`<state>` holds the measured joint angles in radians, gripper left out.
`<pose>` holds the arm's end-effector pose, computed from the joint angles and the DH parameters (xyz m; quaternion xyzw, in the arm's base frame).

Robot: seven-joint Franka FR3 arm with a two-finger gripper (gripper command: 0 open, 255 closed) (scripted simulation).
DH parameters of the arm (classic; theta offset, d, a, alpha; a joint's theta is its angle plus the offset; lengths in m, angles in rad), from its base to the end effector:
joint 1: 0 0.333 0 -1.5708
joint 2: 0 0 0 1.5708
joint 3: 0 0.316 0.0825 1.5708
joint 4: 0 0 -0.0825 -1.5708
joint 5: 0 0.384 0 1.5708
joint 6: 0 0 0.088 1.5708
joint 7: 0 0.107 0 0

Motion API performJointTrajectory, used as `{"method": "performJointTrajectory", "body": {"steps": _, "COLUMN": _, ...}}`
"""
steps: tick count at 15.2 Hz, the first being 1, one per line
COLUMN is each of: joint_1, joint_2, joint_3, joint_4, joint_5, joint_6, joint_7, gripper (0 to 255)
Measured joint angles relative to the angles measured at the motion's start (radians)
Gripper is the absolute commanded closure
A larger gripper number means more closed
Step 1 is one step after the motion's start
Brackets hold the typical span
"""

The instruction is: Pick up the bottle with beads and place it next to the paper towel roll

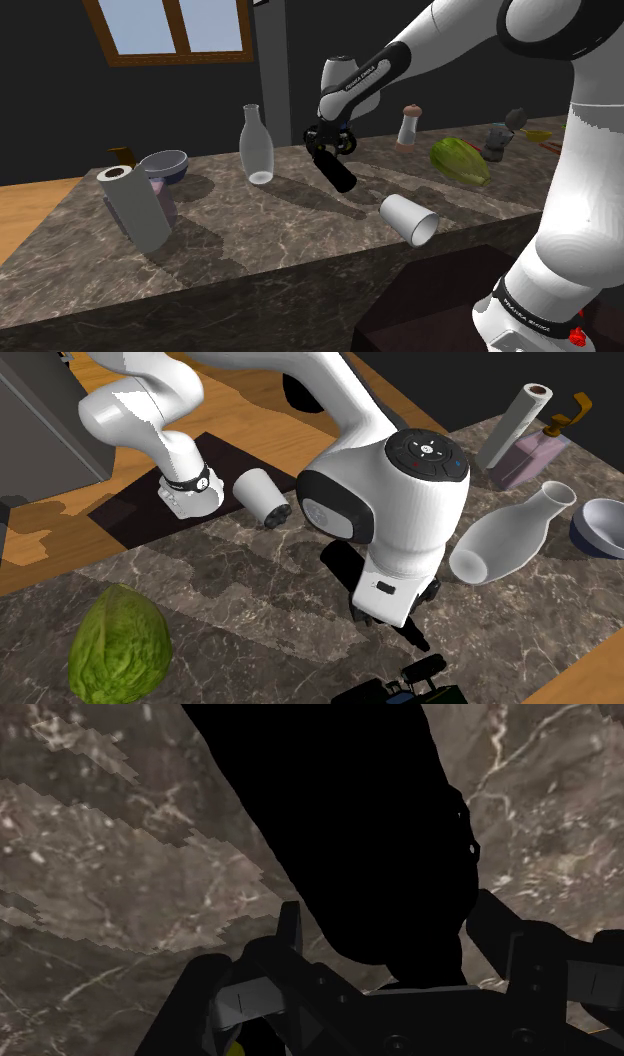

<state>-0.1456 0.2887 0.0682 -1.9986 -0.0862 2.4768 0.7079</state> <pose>0.6174 -0.0494 0.3343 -0.9302 0.3540 -0.0967 0.0103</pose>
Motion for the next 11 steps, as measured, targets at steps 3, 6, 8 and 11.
{"method": "performJointTrajectory", "body": {"steps": 3, "joint_1": 0.000, "joint_2": 0.000, "joint_3": 0.000, "joint_4": 0.000, "joint_5": 0.000, "joint_6": 0.000, "joint_7": 0.000, "gripper": 255}}
{"method": "performJointTrajectory", "body": {"steps": 6, "joint_1": 0.000, "joint_2": -0.015, "joint_3": 0.002, "joint_4": 0.008, "joint_5": 0.003, "joint_6": -0.024, "joint_7": -0.002, "gripper": 255}}
{"method": "performJointTrajectory", "body": {"steps": 8, "joint_1": -0.001, "joint_2": -0.032, "joint_3": 0.003, "joint_4": 0.015, "joint_5": 0.007, "joint_6": -0.048, "joint_7": -0.006, "gripper": 255}}
{"method": "performJointTrajectory", "body": {"steps": 11, "joint_1": -0.002, "joint_2": -0.048, "joint_3": 0.004, "joint_4": 0.036, "joint_5": 0.011, "joint_6": -0.084, "joint_7": -0.010, "gripper": 255}}
